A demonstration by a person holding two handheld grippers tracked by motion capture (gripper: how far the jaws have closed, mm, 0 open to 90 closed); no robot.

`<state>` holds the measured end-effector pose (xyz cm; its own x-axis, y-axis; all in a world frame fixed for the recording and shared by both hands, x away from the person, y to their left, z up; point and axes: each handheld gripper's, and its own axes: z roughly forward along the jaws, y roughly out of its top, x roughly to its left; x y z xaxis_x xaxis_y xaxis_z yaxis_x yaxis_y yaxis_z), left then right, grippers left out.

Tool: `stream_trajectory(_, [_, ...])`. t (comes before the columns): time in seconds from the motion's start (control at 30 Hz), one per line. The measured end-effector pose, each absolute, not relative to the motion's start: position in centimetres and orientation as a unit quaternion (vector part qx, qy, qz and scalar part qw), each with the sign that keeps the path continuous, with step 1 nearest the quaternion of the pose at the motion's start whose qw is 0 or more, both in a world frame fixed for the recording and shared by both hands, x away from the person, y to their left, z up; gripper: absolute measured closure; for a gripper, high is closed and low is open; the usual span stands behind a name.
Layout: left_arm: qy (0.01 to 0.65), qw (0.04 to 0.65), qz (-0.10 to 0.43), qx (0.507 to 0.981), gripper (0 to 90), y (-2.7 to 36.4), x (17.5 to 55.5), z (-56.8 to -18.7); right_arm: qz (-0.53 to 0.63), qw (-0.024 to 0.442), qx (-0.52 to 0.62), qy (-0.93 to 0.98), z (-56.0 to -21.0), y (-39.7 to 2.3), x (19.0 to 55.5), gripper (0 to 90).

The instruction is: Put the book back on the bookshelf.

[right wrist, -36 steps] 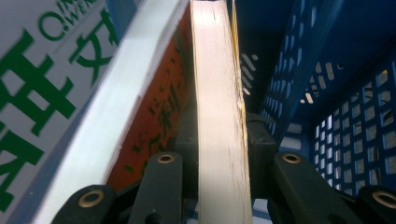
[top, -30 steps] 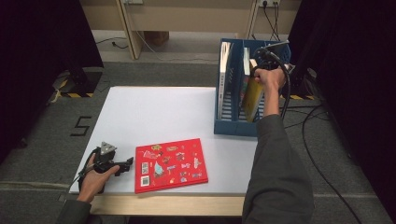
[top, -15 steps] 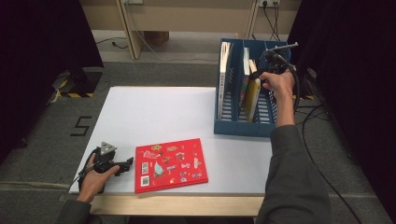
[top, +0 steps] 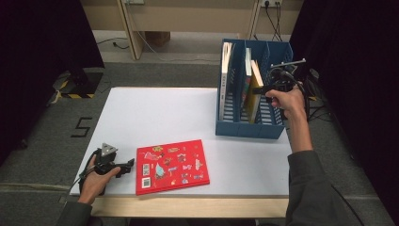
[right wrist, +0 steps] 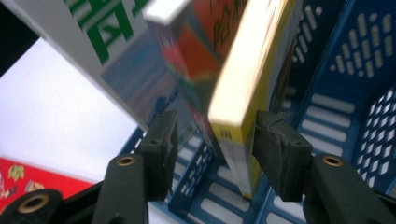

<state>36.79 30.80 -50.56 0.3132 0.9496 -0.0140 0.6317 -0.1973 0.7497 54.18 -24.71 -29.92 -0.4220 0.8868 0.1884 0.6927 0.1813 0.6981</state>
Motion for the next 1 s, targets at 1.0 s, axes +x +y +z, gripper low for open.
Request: stream_trajectory(1.0, [0.537, 0.337, 0.236, 0.737, 12.9, 30.8, 36.8, -50.6, 0.369, 0.123, 0.542, 0.745, -36.9, -25.0, 55.3, 69.9])
